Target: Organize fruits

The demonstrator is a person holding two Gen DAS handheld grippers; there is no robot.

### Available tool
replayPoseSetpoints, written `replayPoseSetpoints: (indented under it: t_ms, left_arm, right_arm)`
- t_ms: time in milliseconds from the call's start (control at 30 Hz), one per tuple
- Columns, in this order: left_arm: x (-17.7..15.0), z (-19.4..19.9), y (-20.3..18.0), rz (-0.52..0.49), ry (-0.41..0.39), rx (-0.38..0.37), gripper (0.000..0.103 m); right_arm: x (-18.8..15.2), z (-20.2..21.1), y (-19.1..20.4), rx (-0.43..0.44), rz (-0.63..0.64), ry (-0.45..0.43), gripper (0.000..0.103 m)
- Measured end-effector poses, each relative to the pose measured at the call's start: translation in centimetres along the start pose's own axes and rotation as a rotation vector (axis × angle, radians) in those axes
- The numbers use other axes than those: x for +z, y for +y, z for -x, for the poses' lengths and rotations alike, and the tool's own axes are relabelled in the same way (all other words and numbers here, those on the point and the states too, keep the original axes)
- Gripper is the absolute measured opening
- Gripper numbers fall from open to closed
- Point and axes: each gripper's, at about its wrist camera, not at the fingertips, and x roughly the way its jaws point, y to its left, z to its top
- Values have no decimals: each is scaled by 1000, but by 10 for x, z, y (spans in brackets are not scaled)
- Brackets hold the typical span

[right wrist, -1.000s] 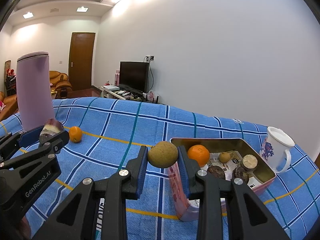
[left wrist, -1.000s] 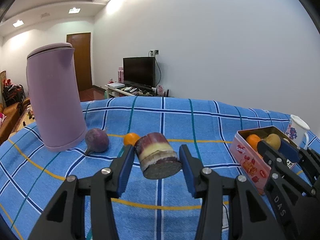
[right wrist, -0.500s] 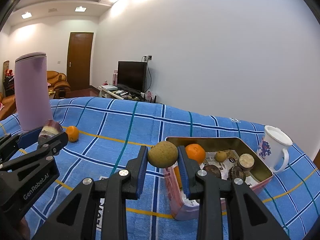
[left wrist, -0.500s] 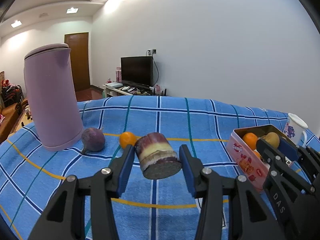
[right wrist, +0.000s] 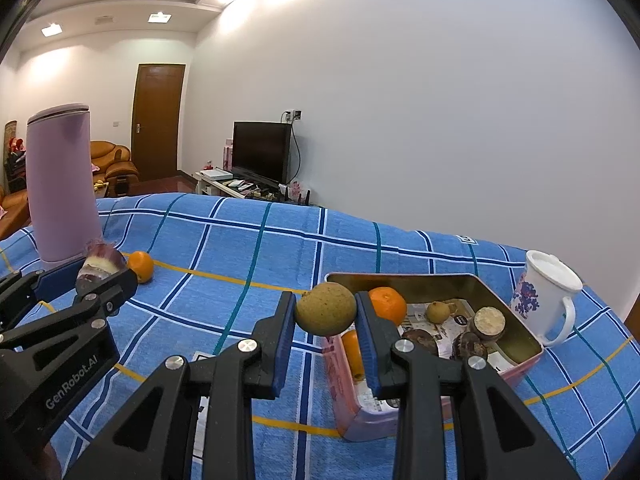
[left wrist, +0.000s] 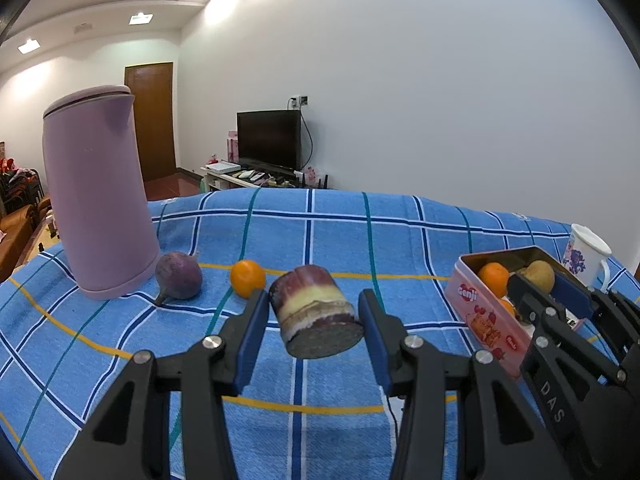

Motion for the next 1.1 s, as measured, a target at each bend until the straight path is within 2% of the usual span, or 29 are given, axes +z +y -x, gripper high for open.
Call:
replayPoseSetpoints:
  t_ms: [633,1100]
  left_arm:
    - [-1,0,-7,-20,-4,-8,48]
    - [0,4,-37,-53,-11,-90,48]
  right_arm:
    - [-1,0,-5,-10,4,-1,32]
    - [-5,0,-37,-83,21,-4,32]
